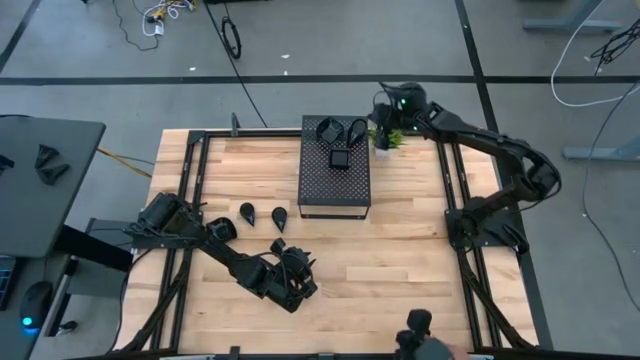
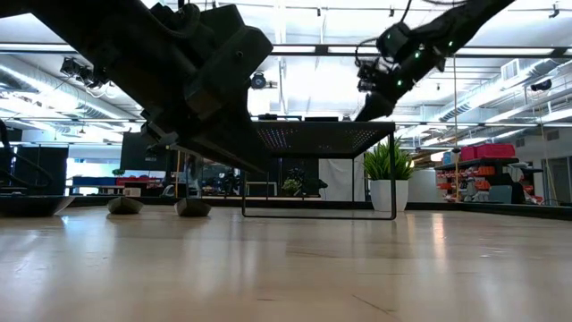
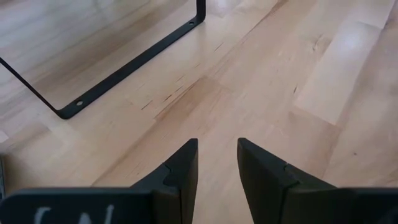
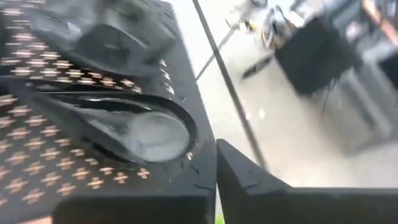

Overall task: Pick & Place Mini shaped plates
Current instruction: Stack the black drop-shaped plate on top of the black drop-shaped plate on the shelf

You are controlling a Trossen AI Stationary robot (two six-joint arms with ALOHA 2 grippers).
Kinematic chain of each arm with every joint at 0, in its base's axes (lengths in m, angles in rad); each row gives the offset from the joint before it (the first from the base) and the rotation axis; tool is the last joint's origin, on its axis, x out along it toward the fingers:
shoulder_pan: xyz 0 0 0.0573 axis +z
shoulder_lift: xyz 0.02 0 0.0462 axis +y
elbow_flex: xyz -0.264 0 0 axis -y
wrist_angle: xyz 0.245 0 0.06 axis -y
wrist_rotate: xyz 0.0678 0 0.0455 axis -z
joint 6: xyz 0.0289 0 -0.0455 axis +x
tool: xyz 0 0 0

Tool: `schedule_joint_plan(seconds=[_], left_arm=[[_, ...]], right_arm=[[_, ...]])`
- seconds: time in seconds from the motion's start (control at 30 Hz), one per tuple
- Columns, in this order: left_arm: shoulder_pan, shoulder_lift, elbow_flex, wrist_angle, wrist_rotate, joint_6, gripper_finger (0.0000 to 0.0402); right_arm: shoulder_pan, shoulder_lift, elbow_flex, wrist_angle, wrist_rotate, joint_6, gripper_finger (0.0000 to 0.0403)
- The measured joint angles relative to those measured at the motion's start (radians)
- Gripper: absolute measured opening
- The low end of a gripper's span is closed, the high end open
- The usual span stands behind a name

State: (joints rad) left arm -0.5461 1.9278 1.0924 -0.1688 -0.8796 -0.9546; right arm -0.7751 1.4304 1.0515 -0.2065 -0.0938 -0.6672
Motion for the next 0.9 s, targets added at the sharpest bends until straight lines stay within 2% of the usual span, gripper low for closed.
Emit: schedule_joint_plan(seconds=[0.13, 0.5, 0.73, 0.83, 0.9], left_arm=[[0.0, 0.0, 0.0, 0.0, -0.002, 0.002, 0.0117], [0.0, 0.0, 0.0, 0.0, -0.003, 0.008, 0.0117], [0.0, 0.0, 0.0, 0.001, -0.003, 0.008, 0.0117], [0.0, 0.0, 0.0, 0.001, -0.003, 0.008, 0.0117], [0.0, 0.0, 0.0, 0.001, -0.003, 0.008, 0.0117]], right_arm=[[-0.026, 0.059, 0.0, 0.013, 0.004, 0.094, 0.0007], [-0.007, 0.084, 0.0, 0.002, -0.034, 0.084, 0.0006], [-0.006, 0.083, 0.0, 0.024, 0.026, 0.158, 0.0003], [-0.007, 0.083, 0.0, 0.022, -0.003, 0.183, 0.0004], [-0.004, 0.083, 0.0, 0.016, -0.066, 0.194, 0.0004]])
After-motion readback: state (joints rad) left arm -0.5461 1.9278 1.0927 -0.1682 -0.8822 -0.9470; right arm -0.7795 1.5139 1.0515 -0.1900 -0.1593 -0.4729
